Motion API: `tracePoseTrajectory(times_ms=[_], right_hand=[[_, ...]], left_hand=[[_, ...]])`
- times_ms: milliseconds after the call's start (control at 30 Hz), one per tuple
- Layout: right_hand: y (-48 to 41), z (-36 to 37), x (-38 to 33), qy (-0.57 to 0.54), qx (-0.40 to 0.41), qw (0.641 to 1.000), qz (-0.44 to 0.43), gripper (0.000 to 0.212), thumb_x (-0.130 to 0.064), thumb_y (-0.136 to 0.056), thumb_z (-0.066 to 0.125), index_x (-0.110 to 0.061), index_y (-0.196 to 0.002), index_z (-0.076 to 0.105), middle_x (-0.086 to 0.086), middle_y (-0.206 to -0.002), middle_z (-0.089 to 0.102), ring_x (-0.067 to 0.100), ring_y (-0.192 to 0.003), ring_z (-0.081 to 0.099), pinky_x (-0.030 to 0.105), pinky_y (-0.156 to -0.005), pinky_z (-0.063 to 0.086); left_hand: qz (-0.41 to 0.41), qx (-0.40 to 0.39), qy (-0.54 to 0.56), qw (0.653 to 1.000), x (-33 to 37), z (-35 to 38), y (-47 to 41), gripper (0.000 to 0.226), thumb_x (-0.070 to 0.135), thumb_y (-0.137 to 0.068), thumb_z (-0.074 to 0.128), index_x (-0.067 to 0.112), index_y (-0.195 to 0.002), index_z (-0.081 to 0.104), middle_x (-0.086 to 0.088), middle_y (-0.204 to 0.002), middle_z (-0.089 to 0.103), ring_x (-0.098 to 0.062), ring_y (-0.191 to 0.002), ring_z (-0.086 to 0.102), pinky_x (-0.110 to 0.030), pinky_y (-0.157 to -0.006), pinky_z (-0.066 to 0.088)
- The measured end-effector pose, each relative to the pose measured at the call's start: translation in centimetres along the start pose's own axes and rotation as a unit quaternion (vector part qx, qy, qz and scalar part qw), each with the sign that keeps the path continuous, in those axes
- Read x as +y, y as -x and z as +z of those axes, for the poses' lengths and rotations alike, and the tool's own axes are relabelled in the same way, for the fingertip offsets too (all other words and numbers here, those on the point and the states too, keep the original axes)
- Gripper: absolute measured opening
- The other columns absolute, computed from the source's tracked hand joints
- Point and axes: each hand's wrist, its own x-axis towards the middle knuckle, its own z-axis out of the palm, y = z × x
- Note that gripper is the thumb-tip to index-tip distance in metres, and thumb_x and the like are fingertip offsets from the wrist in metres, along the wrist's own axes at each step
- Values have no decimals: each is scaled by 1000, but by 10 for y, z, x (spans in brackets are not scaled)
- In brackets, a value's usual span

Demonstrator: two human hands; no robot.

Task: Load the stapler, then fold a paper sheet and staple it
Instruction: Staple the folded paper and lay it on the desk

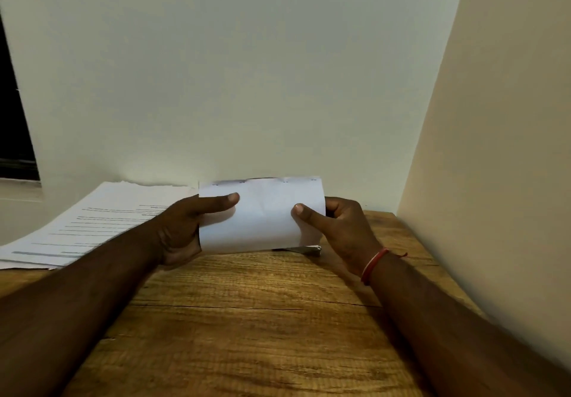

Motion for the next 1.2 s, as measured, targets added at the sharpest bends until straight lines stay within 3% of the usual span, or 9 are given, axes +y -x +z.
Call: tracePoseTrajectory(times_ms=[133, 267, 367, 700, 900, 967, 1033, 1100, 1200], right_hand=[[-2, 3, 2, -16, 24, 1000, 13, 38, -37, -83, 94, -3, -97, 85, 18, -101, 84, 36, -94, 80, 59, -92, 63], [-5, 0, 3, -58, 21, 997, 48, 59, -45, -78, 98, 5, -102, 79, 34, -105, 75, 40, -91, 75, 58, -83, 63], [-5, 1, 2, -82, 6, 993, 81, 44, -34, -83, 94, 0, -109, 82, 23, -112, 82, 46, -110, 77, 67, -97, 61], [-6, 0, 4, -86, 17, 993, 83, 23, -16, -91, 88, -5, -111, 84, 18, -108, 84, 45, -108, 79, 67, -100, 61], [-2, 1, 1, -136, 39, 984, 106, 20, -9, -93, 85, -1, -112, 81, 21, -108, 83, 46, -107, 79, 59, -92, 66], [-4, -3, 2, -146, 57, 982, 107, 23, -8, -92, 86, -2, -113, 78, 19, -107, 84, 43, -105, 80, 56, -90, 67], [-8, -5, 4, -141, 72, 982, 103, 28, -6, -90, 88, -5, -113, 73, 17, -106, 84, 40, -103, 81, 58, -92, 66], [-10, -5, 5, -146, 81, 981, 100, 38, -3, -88, 89, -8, -120, 68, 15, -106, 84, 39, -102, 82, 60, -90, 66], [-9, -6, 5, -156, 70, 981, 93, 56, -3, -87, 90, -15, -134, 63, 15, -111, 84, 36, -104, 82, 58, -91, 67]], left_hand=[[26, 63, -30, 997, -1, 7, -4, 41, 27, -101, 74, 17, -141, 74, -12, -139, 78, -35, -132, 74, -50, -115, 55], [32, 72, -55, 995, -2, 9, -6, 41, 24, -104, 71, 18, -144, 72, -11, -138, 79, -32, -128, 76, -50, -114, 54], [27, 86, -79, 993, -4, 9, -7, 40, 22, -104, 74, 16, -144, 71, -12, -136, 80, -33, -126, 77, -50, -111, 57], [33, 126, -90, 987, -5, 13, -8, 30, 18, -101, 80, 8, -129, 78, -17, -124, 83, -38, -116, 80, -52, -101, 63], [37, 162, -96, 981, -5, 2, -12, 56, 29, -89, 91, -13, -123, 73, -30, -120, 80, -52, -115, 77, -67, -108, 58], [67, 191, -106, 974, -3, -2, -15, 47, 28, -88, 91, -13, -101, 72, -28, -106, 81, -48, -98, 80, -54, -93, 67], [85, 213, -110, 967, -1, -5, -18, 29, 22, -90, 90, 7, -84, 66, -19, -90, 80, -35, -82, 76, -38, -70, 66], [90, 229, -100, 964, 0, -4, -20, 29, 15, -90, 91, 13, -102, 65, -16, -100, 83, -32, -84, 79, -36, -67, 65], [87, 211, -102, 968, -2, -2, -20, 48, 11, -91, 90, 21, -133, 69, -14, -115, 85, -35, -98, 85, -46, -80, 69]])
